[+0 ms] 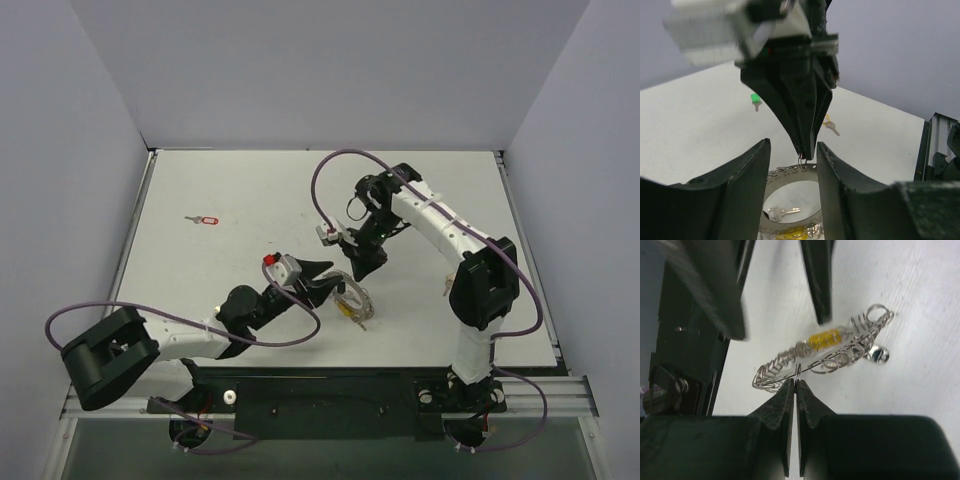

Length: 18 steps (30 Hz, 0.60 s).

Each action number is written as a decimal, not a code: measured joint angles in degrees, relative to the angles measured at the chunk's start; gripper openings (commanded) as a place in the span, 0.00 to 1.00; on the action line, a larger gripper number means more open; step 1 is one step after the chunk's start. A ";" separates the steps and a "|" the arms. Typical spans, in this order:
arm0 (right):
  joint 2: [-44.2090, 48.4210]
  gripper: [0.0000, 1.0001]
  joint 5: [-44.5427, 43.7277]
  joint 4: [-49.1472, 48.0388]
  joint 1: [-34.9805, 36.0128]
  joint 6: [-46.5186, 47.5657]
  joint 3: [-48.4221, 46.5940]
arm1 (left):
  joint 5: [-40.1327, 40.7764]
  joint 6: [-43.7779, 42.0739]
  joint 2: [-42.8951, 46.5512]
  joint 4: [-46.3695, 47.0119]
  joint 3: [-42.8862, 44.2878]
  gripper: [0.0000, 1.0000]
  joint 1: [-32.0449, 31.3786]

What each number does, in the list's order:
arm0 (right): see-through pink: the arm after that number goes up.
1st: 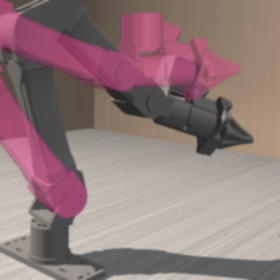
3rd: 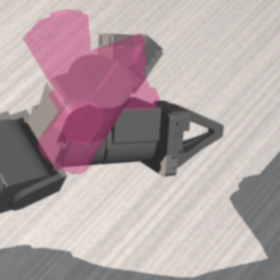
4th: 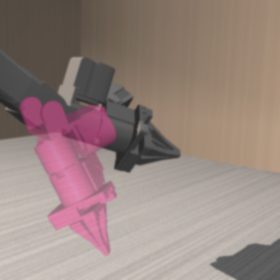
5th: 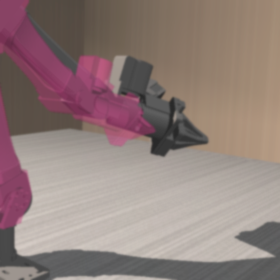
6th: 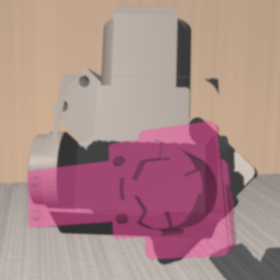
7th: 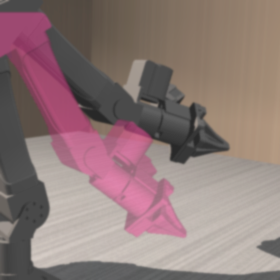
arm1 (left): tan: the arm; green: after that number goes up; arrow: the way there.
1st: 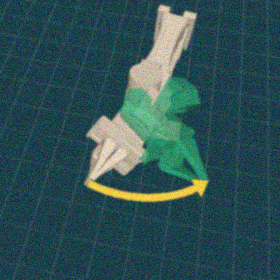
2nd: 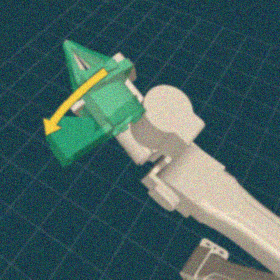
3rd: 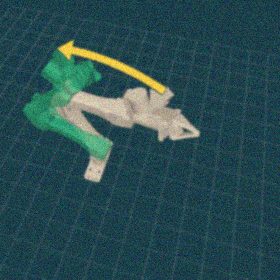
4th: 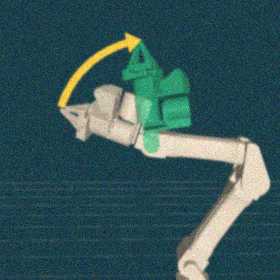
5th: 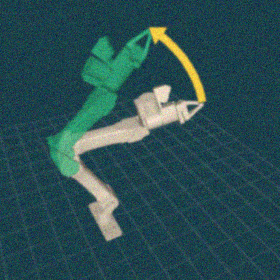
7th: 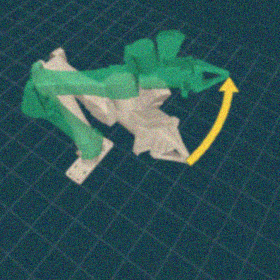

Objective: Put the keys on the keyring

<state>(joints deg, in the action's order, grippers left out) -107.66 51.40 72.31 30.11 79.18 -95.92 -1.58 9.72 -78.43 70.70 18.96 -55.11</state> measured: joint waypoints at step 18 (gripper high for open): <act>0.42 0.00 -32.46 1.62 10.12 -21.27 -15.80 | -3.13 -9.73 5.79 -10.01 0.50 0.47 -0.52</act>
<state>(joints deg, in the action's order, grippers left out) -107.24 18.94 73.93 40.23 57.91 -111.72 -4.71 -0.01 -72.64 60.69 19.46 -55.64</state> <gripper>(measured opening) 0.005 0.475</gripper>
